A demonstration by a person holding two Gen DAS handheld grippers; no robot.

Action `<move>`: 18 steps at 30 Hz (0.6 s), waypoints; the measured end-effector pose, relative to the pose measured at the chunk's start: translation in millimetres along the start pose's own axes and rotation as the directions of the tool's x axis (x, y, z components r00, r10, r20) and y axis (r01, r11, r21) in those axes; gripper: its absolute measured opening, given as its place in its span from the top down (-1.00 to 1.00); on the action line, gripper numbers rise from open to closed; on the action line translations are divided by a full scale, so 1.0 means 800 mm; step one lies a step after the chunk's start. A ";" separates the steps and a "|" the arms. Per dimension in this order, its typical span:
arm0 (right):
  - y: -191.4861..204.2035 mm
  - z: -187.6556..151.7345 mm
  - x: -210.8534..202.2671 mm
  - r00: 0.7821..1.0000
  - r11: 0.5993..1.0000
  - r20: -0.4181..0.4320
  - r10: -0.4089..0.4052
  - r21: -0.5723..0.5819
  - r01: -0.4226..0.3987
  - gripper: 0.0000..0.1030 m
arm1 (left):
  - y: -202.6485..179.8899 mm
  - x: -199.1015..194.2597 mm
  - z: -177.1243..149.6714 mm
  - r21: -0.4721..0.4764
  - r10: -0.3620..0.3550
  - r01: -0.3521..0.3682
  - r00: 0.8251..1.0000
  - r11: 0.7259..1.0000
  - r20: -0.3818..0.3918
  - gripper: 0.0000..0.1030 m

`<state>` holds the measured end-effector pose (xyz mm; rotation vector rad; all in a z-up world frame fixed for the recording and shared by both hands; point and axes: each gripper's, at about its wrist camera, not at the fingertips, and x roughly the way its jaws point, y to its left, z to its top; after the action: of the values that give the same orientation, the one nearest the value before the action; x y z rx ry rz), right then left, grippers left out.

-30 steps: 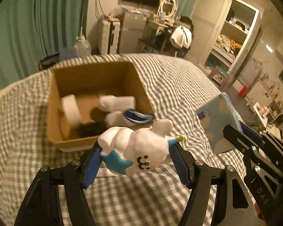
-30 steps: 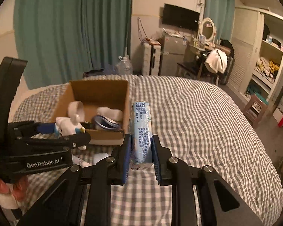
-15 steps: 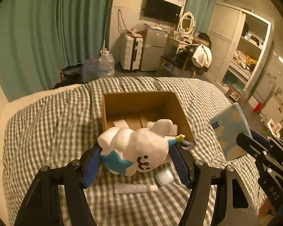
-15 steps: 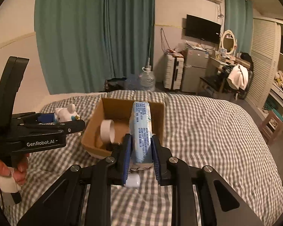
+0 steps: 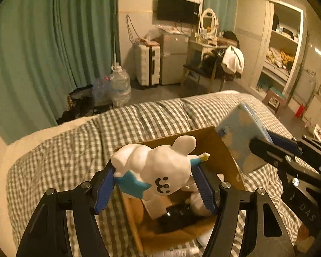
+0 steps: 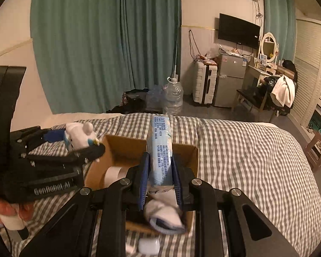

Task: Organize objects
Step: 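Grasp the white plush toy with the left gripper while the right gripper holds the carton, then release the carton and plush toy into the box with both grippers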

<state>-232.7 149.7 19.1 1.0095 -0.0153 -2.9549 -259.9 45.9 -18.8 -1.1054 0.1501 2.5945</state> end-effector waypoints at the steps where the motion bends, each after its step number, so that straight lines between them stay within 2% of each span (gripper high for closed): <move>1: -0.004 0.003 0.015 1.000 1.000 -0.007 -0.002 0.006 0.002 0.60 | 0.000 0.012 0.001 0.003 -0.002 0.002 1.000 1.000 -0.012 -0.37; 5: -0.020 0.003 0.053 1.000 1.000 -0.028 -0.002 0.018 0.003 0.60 | -0.006 0.058 -0.002 0.052 0.013 -0.011 0.999 0.999 -0.047 -0.37; 10: -0.038 -0.006 0.092 0.998 0.999 -0.063 0.016 0.052 -0.013 0.60 | -0.015 0.091 -0.012 0.090 0.039 -0.033 0.997 0.995 -0.066 -0.37; 17: -0.050 -0.026 0.107 0.996 0.995 -0.082 0.043 0.096 -0.035 0.60 | -0.027 0.108 -0.032 0.135 0.044 -0.033 0.996 0.990 -0.075 -0.39; 18: -0.051 -0.026 0.103 0.996 0.994 -0.070 0.046 0.104 -0.039 0.48 | -0.029 0.108 -0.035 0.145 0.045 -0.033 0.996 0.989 -0.082 -0.39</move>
<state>-285.4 188.6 -48.3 1.1128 -0.1872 -2.9040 -289.6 82.8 -99.7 -1.1714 0.3755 2.5264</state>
